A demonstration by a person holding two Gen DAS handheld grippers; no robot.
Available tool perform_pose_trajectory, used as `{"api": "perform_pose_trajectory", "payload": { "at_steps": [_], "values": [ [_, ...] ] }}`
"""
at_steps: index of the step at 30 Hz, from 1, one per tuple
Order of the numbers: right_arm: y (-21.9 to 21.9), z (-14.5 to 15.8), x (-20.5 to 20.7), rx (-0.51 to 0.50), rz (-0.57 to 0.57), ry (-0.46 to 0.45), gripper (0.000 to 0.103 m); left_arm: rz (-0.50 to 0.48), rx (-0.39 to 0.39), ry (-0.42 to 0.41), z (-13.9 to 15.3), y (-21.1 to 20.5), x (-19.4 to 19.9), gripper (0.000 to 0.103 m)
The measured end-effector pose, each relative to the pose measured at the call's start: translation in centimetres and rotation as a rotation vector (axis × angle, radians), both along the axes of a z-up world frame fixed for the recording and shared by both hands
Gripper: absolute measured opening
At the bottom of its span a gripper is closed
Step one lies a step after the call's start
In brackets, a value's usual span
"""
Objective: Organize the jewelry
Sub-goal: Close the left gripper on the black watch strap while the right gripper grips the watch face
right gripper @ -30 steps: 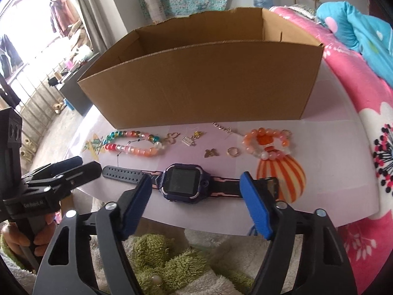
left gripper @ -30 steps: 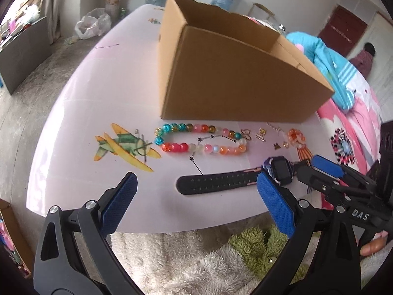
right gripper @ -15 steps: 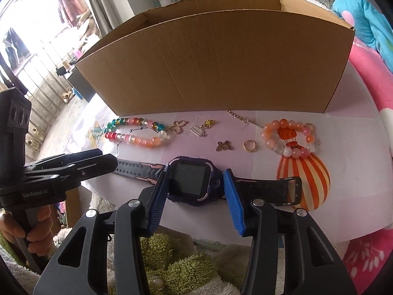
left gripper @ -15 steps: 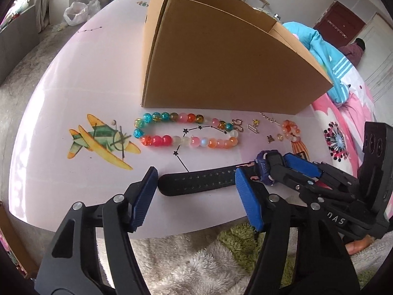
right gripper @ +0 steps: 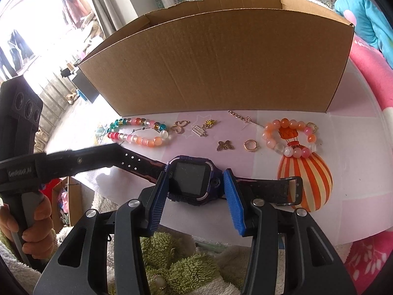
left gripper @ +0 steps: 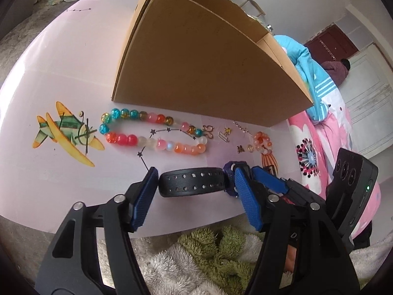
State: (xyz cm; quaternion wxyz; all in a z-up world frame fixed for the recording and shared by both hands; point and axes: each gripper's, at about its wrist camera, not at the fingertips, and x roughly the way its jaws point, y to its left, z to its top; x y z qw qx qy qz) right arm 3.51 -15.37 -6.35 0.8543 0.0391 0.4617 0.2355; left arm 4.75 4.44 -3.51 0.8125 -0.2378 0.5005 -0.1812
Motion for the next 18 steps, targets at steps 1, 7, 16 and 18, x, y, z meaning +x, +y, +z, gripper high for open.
{"api": "perform_pose_trajectory", "payload": {
  "at_steps": [1,7,16,18],
  "values": [
    [-0.1,0.0,0.0,0.003,0.001,0.001,0.045,0.0,0.003,-0.001,0.1,0.0,0.1,0.047],
    [-0.7,0.1,-0.2,0.021,0.016,-0.007,0.045,-0.032,0.118,-0.046,0.7,-1.8,0.2,0.03],
    [-3.5,1.1,-0.9,0.149,0.02,0.007,0.046,-0.057,0.271,-0.082,1.3,-3.2,-0.1,0.024],
    [-4.6,1.6,-1.6,0.142,0.008,-0.008,0.046,-0.061,0.292,-0.082,1.2,-3.4,-0.1,0.024]
  ]
}}
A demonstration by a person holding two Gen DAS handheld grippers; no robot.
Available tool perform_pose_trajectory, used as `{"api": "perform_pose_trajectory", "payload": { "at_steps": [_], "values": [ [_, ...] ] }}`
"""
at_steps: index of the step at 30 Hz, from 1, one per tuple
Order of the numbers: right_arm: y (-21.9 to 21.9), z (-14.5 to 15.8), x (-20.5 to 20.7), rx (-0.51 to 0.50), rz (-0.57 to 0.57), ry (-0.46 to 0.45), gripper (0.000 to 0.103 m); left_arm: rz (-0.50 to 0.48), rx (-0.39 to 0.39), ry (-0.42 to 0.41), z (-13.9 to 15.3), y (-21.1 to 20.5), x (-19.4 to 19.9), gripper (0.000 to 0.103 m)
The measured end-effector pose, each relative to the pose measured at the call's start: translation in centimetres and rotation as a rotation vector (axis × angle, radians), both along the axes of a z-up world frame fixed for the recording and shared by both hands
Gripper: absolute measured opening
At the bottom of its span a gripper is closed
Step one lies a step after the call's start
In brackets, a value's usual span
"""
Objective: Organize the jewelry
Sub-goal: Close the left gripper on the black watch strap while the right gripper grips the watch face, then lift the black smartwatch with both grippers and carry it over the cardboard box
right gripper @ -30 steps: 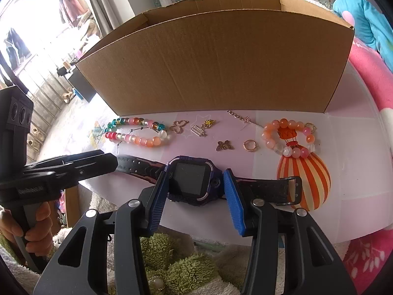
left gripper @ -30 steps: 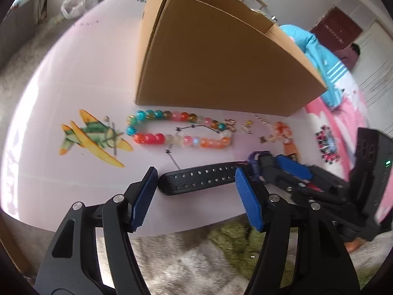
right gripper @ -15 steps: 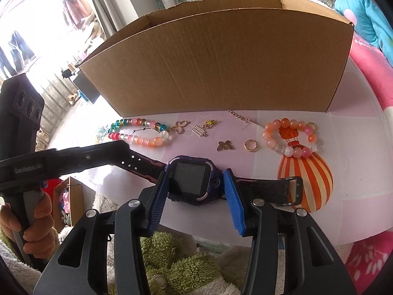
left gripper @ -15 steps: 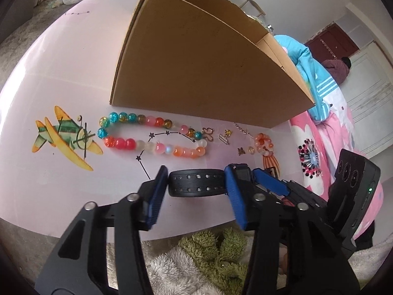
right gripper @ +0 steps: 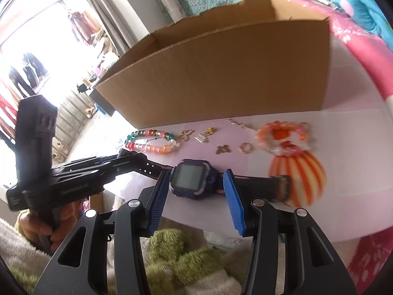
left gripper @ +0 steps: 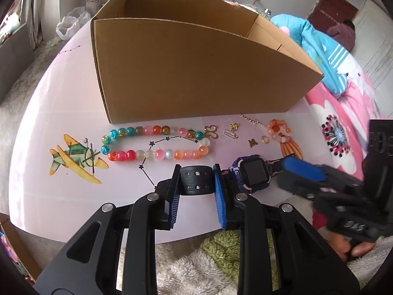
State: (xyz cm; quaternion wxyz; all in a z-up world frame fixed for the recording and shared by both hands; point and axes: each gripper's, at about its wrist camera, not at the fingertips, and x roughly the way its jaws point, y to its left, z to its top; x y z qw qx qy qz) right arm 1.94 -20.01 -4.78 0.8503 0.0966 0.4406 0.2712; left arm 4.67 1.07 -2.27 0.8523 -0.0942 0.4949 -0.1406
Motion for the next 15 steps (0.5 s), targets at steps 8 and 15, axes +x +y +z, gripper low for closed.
{"api": "perform_pose_trajectory", "payload": {
  "at_steps": [8,15],
  "values": [
    [-3.0,-0.3,-0.7,-0.061,-0.098,0.05,0.046,0.0,0.031,0.005,-0.4,0.2,-0.2,0.024],
    [-5.0,-1.3,0.5,-0.018,-0.176,0.103,0.046,0.006,0.04,0.019,-0.8,0.2,-0.1,0.024]
  ]
}}
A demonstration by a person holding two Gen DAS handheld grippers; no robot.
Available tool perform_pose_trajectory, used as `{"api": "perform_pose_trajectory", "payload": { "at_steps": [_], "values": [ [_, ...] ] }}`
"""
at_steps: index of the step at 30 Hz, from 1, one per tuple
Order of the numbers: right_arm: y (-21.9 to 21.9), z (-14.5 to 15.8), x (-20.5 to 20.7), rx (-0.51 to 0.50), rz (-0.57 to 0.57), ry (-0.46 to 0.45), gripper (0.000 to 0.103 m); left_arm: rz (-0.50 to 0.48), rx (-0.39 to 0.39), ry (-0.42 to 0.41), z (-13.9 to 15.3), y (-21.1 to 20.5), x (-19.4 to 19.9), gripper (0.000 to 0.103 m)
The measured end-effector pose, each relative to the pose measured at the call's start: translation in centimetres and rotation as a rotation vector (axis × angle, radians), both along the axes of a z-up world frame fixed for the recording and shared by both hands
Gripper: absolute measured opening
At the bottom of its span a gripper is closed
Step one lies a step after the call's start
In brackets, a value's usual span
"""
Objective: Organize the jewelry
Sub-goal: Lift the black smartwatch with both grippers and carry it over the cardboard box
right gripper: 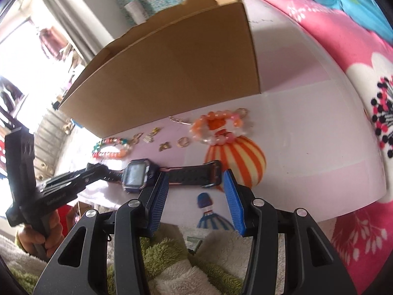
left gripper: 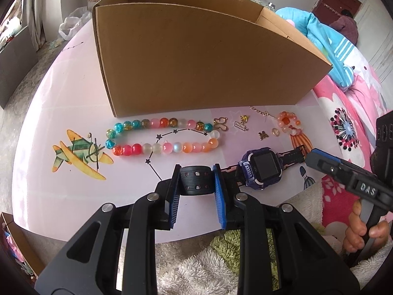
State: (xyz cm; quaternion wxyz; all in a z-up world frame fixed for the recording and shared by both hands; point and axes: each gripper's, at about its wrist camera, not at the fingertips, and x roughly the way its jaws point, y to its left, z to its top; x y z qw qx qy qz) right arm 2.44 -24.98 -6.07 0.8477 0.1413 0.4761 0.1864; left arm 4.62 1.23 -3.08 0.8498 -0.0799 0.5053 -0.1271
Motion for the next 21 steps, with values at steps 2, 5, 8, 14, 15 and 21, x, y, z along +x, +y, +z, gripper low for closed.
{"api": "perform_pose_trajectory", "payload": {
  "at_steps": [2,5,8,14,15,21],
  "values": [
    [-0.2,-0.3,0.7,0.015,-0.013,0.019,0.046,0.002,0.003,0.001,0.0,0.1,0.0,0.024],
    [0.1,-0.4,1.3,0.041,-0.016,0.034,0.046,0.004,-0.001,0.012,-0.3,0.1,0.1,0.024],
    [0.2,-0.5,1.6,0.065,0.003,0.042,0.046,0.0,0.004,0.01,-0.3,0.1,0.1,0.024],
    [0.0,-1.1,1.9,0.209,0.027,0.091,0.045,0.001,0.002,0.009,-0.3,-0.1,0.3,0.024],
    [-0.1,-1.2,1.9,0.248,0.031,0.098,0.045,0.0,0.002,0.009,-0.3,-0.1,0.3,0.024],
    [0.6,-0.9,1.7,0.23,0.015,0.082,0.027,0.001,0.002,0.005,-0.3,0.0,0.3,0.025]
  ]
}}
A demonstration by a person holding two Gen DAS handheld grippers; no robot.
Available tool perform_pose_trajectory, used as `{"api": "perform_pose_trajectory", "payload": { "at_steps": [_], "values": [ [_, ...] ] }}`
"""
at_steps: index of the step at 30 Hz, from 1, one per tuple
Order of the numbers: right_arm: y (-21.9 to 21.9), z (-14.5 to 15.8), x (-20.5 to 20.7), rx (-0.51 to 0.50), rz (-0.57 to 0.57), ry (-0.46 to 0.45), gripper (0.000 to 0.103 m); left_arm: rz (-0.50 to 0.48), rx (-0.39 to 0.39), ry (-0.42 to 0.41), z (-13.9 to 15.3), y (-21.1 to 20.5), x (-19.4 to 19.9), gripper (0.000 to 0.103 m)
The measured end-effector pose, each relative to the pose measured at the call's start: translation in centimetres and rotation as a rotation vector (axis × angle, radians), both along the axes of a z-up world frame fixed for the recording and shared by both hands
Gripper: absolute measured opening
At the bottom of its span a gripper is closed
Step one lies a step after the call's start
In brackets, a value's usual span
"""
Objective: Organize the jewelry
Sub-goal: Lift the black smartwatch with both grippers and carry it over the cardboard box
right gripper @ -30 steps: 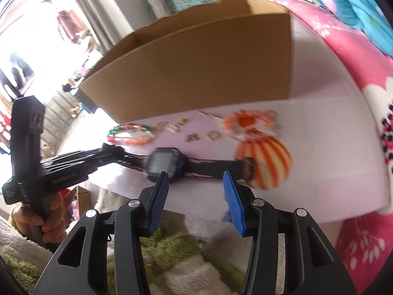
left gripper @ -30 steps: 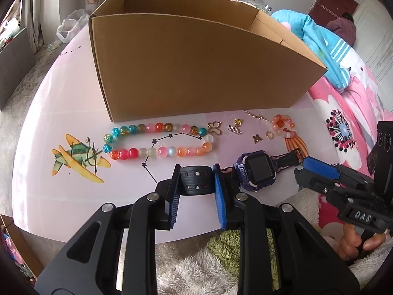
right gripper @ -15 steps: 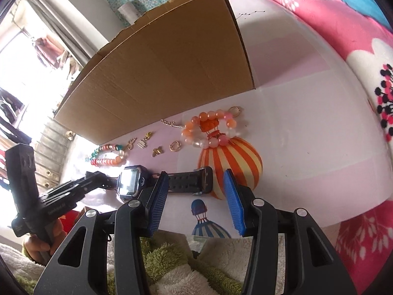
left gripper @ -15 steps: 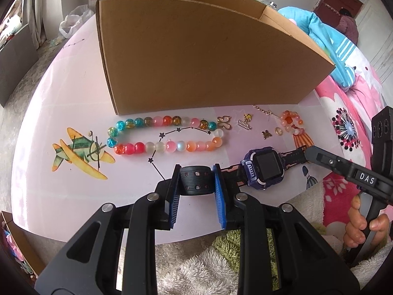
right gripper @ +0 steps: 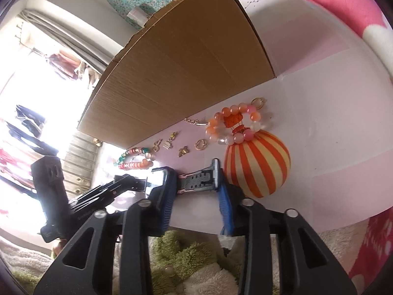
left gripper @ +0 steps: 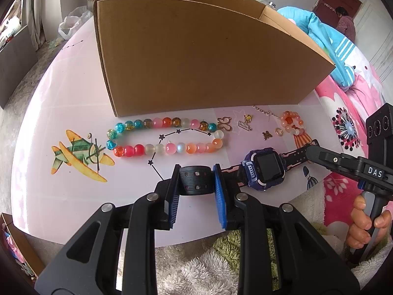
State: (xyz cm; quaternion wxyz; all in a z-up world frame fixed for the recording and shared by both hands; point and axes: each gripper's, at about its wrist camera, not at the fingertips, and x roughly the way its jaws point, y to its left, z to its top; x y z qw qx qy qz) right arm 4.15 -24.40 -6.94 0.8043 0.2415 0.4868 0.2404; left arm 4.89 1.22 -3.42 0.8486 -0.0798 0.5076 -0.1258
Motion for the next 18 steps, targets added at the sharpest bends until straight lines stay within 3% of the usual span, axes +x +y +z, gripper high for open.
{"api": "perform_pose_trajectory", "payload": {
  "at_steps": [3,9,14,18],
  "values": [
    [-0.2,0.1,0.0,0.0,-0.018,-0.001,0.014,0.001,0.006,-0.007,0.0,0.0,-0.1,0.025],
    [0.3,0.7,-0.3,-0.036,-0.03,-0.019,0.013,-0.017,0.003,-0.051,1.1,0.0,-0.7,0.022],
    [1.9,4.4,-1.6,-0.092,0.015,-0.119,0.012,-0.058,-0.018,-0.099,4.1,0.0,-1.6,0.02],
    [2.5,9.2,-1.7,-0.145,0.047,-0.205,0.012,-0.085,-0.042,-0.187,8.5,0.6,-1.6,0.019]
  ]
}}
